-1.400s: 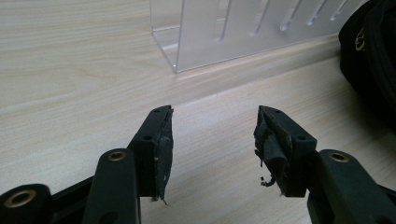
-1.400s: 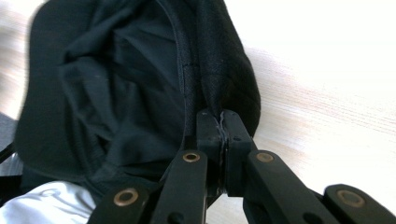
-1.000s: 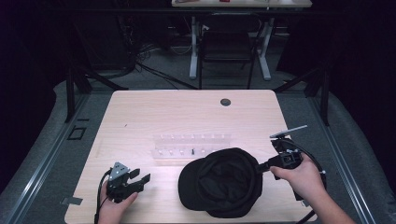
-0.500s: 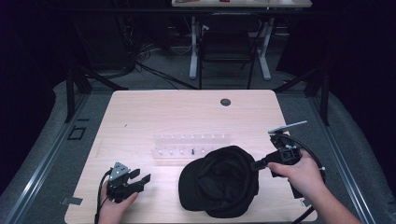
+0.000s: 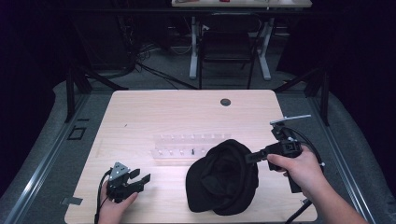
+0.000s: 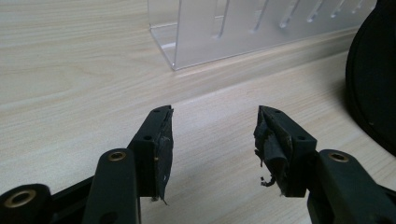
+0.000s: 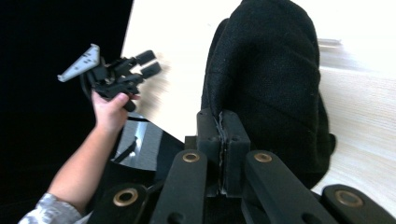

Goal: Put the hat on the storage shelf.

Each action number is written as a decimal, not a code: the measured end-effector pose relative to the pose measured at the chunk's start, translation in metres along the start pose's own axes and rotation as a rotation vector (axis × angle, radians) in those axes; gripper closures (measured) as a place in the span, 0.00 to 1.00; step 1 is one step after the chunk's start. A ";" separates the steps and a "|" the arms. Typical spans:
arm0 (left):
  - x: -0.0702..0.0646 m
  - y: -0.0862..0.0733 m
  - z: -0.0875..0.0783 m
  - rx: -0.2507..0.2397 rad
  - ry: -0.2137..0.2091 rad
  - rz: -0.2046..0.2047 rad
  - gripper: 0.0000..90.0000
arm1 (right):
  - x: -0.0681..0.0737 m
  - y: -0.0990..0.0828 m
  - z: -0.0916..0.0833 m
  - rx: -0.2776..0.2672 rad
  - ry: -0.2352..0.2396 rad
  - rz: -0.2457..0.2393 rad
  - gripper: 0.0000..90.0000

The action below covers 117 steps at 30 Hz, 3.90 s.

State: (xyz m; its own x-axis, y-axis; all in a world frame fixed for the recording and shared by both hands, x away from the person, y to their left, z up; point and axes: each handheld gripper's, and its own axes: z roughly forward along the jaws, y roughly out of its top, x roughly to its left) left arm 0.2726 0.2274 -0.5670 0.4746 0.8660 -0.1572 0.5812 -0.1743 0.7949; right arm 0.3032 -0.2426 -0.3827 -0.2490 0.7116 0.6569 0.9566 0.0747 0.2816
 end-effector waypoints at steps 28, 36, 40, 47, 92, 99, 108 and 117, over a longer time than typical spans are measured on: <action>-0.001 0.000 0.001 0.001 -0.006 -0.001 0.52 | 0.034 0.009 -0.037 -0.139 0.103 -0.046 0.99; -0.001 0.000 0.001 0.001 -0.006 -0.003 0.52 | 0.037 0.015 -0.042 -0.166 0.120 -0.037 0.99; -0.001 0.000 0.001 0.001 -0.006 -0.004 0.52 | 0.040 0.017 -0.044 -0.176 0.137 -0.034 0.99; -0.001 0.000 0.002 0.002 -0.007 -0.003 0.52 | 0.052 0.023 -0.046 -0.183 0.144 -0.055 0.99; -0.001 0.001 0.001 -0.009 -0.019 -0.007 0.52 | 0.073 0.079 -0.026 -0.308 0.152 -0.079 0.99; -0.001 0.001 0.001 -0.009 -0.021 -0.007 0.51 | 0.073 0.087 -0.021 -0.322 0.149 -0.071 0.99; -0.003 0.003 0.002 0.002 -0.029 0.009 0.51 | 0.070 0.096 -0.012 -0.332 0.160 -0.069 0.99; -0.008 0.004 0.003 -0.011 -0.036 0.015 0.51 | 0.069 0.104 -0.007 -0.334 0.173 -0.070 0.99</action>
State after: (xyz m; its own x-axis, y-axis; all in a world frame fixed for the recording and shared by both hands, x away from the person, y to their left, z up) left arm 0.2733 0.2184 -0.5645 0.5068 0.8460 -0.1657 0.5665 -0.1819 0.8038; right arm 0.3843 -0.1903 -0.3029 -0.3612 0.5823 0.7283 0.8415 -0.1329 0.5236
